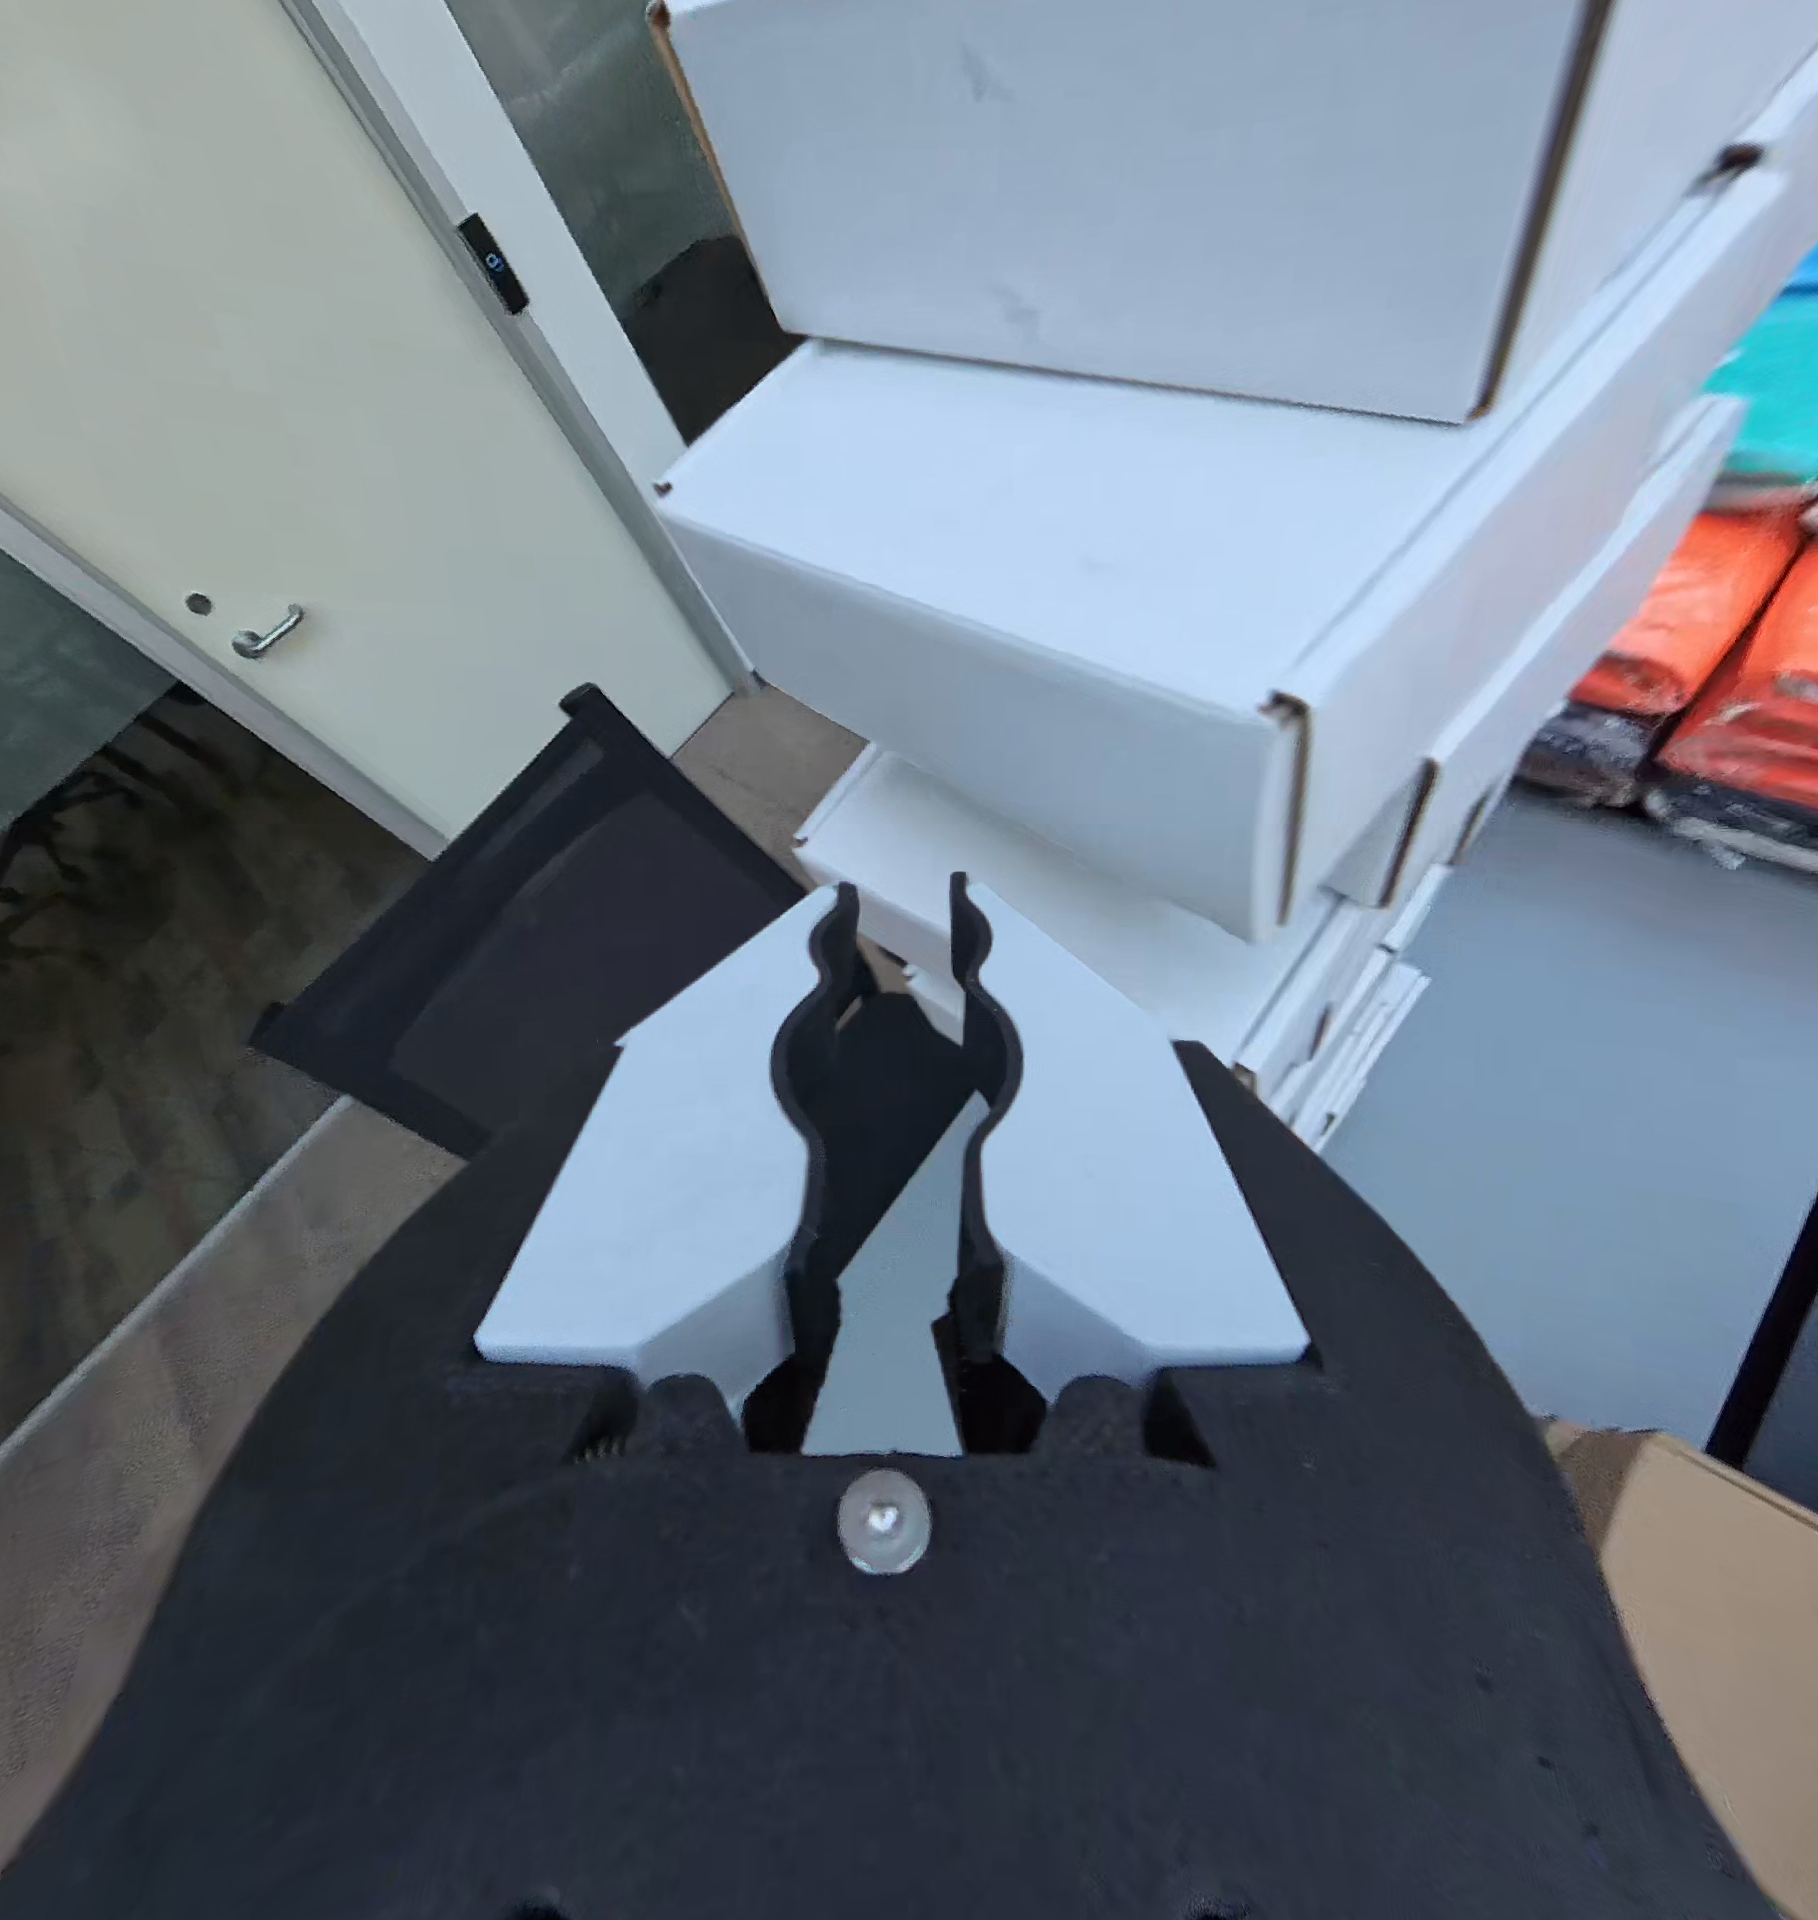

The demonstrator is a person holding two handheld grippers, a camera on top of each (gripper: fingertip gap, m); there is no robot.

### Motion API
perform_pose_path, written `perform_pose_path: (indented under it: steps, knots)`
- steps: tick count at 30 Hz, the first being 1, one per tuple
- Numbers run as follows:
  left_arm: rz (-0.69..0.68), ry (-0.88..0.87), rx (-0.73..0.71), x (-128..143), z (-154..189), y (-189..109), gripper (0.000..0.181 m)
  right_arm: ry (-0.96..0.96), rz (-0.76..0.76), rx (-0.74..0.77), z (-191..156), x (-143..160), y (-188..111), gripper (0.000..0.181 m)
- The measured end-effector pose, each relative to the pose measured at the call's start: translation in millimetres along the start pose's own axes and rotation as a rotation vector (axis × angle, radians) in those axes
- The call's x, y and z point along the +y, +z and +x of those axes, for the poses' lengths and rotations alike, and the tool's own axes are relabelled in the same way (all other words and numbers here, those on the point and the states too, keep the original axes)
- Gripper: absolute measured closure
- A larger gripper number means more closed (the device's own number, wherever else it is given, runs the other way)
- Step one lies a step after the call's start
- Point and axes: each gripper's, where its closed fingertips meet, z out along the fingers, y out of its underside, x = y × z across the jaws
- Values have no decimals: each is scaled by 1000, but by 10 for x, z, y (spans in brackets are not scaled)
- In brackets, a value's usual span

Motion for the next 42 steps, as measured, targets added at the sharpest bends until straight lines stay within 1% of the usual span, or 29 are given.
perform_pose_path:
  steps: [1,3,5,7,8,10,12,13,14,15,18,20,21,23,25,28,30,32,35,38,42]
  knots:
    - [40,-47,23,33,83,-80,162,37,25,13,-56,35,-56,118]
    - [138,-150,79,140,303,-288,159,151,66,39,-233,145,-179,117]
    - [203,-227,143,355,609,-525,152,281,72,35,-552,297,-295,116]
    - [220,-266,131,693,879,-721,152,382,-25,52,-925,564,-397,116]
    - [218,-278,115,879,1012,-789,153,418,-109,66,-1130,716,-453,116]
    - [182,-302,128,1239,1309,-860,152,486,-333,46,-1625,1002,-602,118]
    - [125,-352,176,1546,1587,-880,145,512,-587,-21,-2143,1174,-833,118]
    - [107,-378,198,1665,1705,-890,144,479,-720,-25,-2309,1222,-996,120]
    - [102,-401,215,1755,1804,-904,143,436,-823,-10,-2413,1217,-1166,123]
    - [110,-415,222,1819,1881,-921,143,400,-893,-6,-2502,1153,-1327,124]
    - [142,-433,188,1929,1992,-958,145,328,-1057,-24,-2710,807,-1840,126]
    - [137,-454,187,1936,2079,-969,145,207,-1157,-31,-2787,511,-2211,126]
    - [139,-460,203,1895,2148,-987,144,137,-1190,-30,-2810,339,-2372,128]
    - [150,-451,221,1756,2283,-1053,143,29,-1198,9,-2820,-50,-2579,134]
    - [161,-429,213,1585,2404,-1169,143,-63,-1185,57,-2861,-395,-2733,136]
    - [199,-445,210,1299,2649,-1427,143,-193,-1173,79,-3085,-682,-3002,136]
    - [221,-459,198,1172,2877,-1604,142,-242,-1119,47,-3304,-721,-3163,136]
    - [238,-471,175,1106,3161,-1767,141,-217,-1109,6,-3545,-620,-3365,135]
    - [267,-517,169,1063,3667,-1984,142,-233,-1080,-124,-3968,-486,-3664,133]
    - [278,-583,194,1075,4155,-2130,142,-272,-1051,-250,-4374,-390,-3919,133]
    - [228,-647,215,1155,4633,-2362,139,-304,-1049,-305,-4676,-335,-4287,131]
